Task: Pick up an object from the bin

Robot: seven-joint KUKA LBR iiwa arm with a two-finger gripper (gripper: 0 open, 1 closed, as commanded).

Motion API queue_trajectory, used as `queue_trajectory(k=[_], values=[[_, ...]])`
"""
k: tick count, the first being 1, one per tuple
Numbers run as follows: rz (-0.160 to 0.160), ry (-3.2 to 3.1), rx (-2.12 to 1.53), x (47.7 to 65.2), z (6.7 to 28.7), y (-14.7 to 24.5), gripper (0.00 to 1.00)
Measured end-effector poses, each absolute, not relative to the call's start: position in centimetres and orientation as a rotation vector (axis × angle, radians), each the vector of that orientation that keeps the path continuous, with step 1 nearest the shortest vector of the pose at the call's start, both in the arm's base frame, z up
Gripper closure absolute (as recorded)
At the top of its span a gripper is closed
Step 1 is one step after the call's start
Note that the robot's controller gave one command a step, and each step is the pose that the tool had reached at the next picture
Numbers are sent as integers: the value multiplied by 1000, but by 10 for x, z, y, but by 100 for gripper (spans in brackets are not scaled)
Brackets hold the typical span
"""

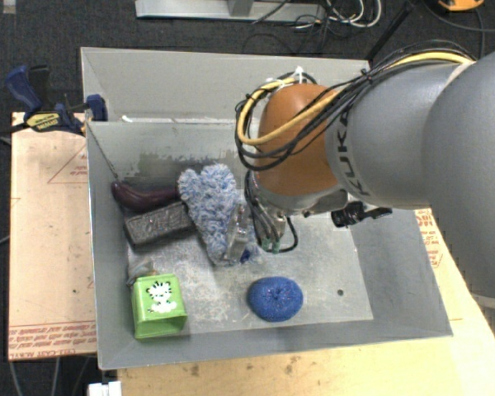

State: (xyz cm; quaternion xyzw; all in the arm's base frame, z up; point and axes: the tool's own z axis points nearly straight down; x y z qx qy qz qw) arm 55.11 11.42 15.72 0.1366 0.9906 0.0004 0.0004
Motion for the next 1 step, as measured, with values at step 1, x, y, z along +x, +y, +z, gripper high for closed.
queue_trajectory(k=[1], values=[[2,3110,439,549,160,132,100]])
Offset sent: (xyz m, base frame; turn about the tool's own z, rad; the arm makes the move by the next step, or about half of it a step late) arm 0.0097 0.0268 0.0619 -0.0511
